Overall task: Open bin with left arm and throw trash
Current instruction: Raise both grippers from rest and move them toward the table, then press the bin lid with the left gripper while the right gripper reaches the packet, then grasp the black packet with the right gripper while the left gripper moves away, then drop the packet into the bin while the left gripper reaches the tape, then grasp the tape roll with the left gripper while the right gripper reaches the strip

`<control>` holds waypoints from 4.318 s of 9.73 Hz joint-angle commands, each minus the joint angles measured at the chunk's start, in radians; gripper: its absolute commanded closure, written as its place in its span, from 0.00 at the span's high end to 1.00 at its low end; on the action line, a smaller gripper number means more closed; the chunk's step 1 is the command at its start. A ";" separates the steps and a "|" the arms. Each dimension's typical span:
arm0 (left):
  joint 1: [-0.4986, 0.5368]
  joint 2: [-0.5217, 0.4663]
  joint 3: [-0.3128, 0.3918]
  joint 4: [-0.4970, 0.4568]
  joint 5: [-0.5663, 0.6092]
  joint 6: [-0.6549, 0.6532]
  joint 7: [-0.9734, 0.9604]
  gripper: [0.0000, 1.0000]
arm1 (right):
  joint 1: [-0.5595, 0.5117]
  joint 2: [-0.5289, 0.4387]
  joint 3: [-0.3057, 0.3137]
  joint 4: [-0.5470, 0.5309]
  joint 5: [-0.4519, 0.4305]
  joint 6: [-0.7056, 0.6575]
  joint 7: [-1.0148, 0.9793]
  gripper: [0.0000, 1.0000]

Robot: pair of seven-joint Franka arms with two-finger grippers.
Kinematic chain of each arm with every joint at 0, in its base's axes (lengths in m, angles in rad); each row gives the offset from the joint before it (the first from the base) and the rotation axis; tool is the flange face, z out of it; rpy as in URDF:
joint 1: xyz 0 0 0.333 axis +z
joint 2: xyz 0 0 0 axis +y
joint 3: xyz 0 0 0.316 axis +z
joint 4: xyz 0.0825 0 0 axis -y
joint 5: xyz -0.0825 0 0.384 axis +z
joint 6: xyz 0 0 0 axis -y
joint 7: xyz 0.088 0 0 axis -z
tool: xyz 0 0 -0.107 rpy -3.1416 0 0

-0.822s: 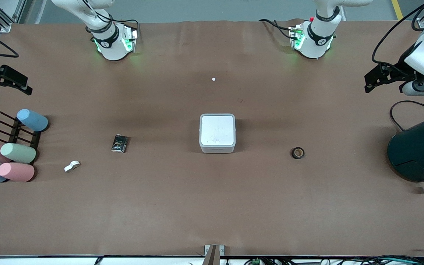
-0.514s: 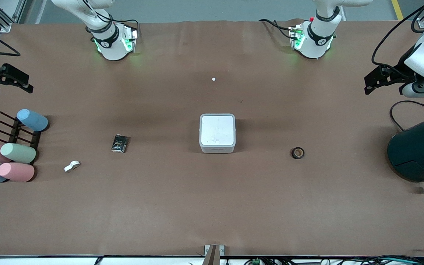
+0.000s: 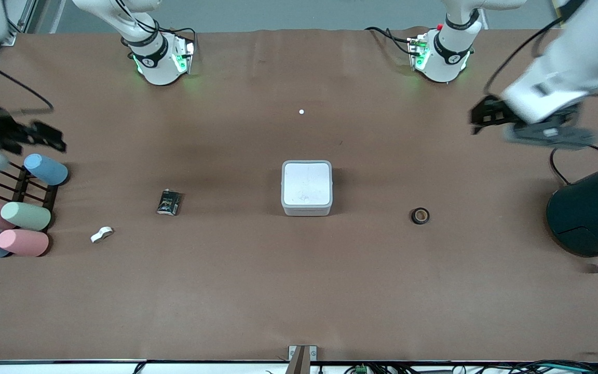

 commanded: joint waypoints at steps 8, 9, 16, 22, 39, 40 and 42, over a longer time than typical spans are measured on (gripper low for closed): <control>-0.334 0.619 -0.093 0.222 0.004 0.584 -0.353 0.00 | 0.077 0.325 0.003 -0.334 0.239 0.593 0.040 1.00; -0.336 0.636 -0.093 0.220 0.004 0.621 -0.355 0.00 | 0.086 0.331 0.003 -0.334 0.250 0.619 0.077 1.00; -0.351 0.682 -0.090 0.144 0.018 0.744 -0.387 0.00 | 0.143 0.384 0.000 -0.426 0.250 0.745 0.193 0.32; -0.221 0.529 -0.087 0.183 0.016 0.384 -0.254 0.00 | 0.153 0.377 0.038 -0.055 0.287 0.362 0.648 0.00; 0.133 0.558 -0.086 -0.214 0.220 0.670 0.274 0.85 | 0.651 0.497 0.036 0.159 0.242 0.600 2.088 1.00; 0.141 0.548 -0.086 -0.250 0.219 0.699 0.274 0.85 | 0.599 0.459 0.030 0.186 0.199 0.501 2.003 1.00; 0.167 0.546 -0.089 -0.284 0.220 0.736 0.274 0.84 | 0.423 0.430 0.030 0.163 0.195 0.329 1.727 1.00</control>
